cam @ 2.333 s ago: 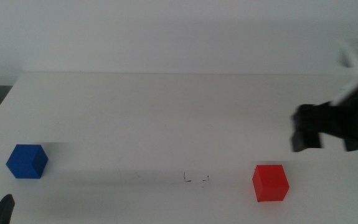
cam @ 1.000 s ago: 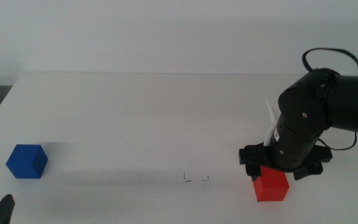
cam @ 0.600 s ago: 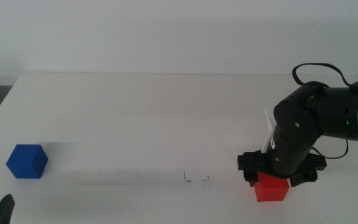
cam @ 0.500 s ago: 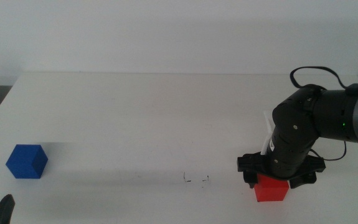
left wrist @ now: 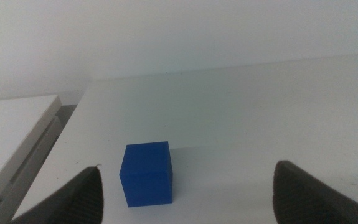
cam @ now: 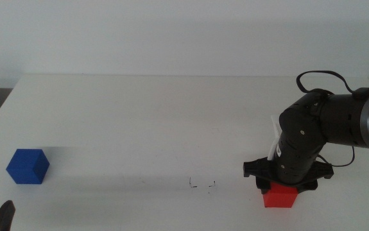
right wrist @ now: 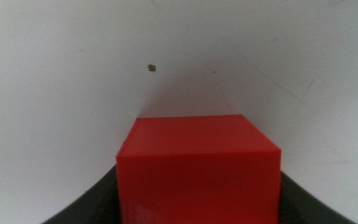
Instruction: Stack red cubes first, then green, then blue cubes in a specific spot.
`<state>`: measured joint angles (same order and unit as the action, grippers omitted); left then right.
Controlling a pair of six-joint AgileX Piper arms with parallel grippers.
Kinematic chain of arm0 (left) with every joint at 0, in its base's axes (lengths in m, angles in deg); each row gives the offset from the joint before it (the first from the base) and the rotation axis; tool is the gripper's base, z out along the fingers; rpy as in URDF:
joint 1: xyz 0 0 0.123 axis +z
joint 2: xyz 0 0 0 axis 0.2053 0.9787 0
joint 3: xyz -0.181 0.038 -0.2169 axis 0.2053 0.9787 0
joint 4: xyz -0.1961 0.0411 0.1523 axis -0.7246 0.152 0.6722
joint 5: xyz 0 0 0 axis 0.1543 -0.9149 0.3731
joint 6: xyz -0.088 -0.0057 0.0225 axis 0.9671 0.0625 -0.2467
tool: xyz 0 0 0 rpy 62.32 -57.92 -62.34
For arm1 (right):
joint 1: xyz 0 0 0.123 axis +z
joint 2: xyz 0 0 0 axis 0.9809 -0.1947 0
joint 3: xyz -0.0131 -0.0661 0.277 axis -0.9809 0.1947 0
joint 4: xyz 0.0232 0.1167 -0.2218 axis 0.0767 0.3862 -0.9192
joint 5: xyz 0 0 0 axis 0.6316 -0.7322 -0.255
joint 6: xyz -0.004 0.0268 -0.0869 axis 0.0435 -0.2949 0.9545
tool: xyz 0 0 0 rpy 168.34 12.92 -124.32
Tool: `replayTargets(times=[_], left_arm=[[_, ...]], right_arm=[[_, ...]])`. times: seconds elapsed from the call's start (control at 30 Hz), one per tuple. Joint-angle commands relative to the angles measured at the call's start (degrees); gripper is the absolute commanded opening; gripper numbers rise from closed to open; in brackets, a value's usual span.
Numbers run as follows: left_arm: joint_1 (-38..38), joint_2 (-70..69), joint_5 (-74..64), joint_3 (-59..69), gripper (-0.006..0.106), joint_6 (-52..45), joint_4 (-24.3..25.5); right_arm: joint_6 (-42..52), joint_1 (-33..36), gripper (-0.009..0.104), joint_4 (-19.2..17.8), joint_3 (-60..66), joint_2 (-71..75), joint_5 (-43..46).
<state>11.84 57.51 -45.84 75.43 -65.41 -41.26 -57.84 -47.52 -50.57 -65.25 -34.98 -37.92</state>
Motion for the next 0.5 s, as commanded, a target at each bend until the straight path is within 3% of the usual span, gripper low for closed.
replayTargets(times=[0.0,0.3,0.47], left_arm=[[0.0,-0.2,0.9,0.0,0.092,0.2,-0.3],[0.0,-0.2,0.9,0.0,0.092,0.2,-0.3],[0.0,-0.2,0.9,0.0,0.092,0.2,-0.2]], right_arm=[[-0.2,-0.5,0.027,-0.2,0.3,0.2,-0.1],[-1.8,2.2,0.027,-1.4,-7.5,0.5,-15.2],[-1.9,4.4,0.028,-1.3,-14.1,0.5,-17.4]])
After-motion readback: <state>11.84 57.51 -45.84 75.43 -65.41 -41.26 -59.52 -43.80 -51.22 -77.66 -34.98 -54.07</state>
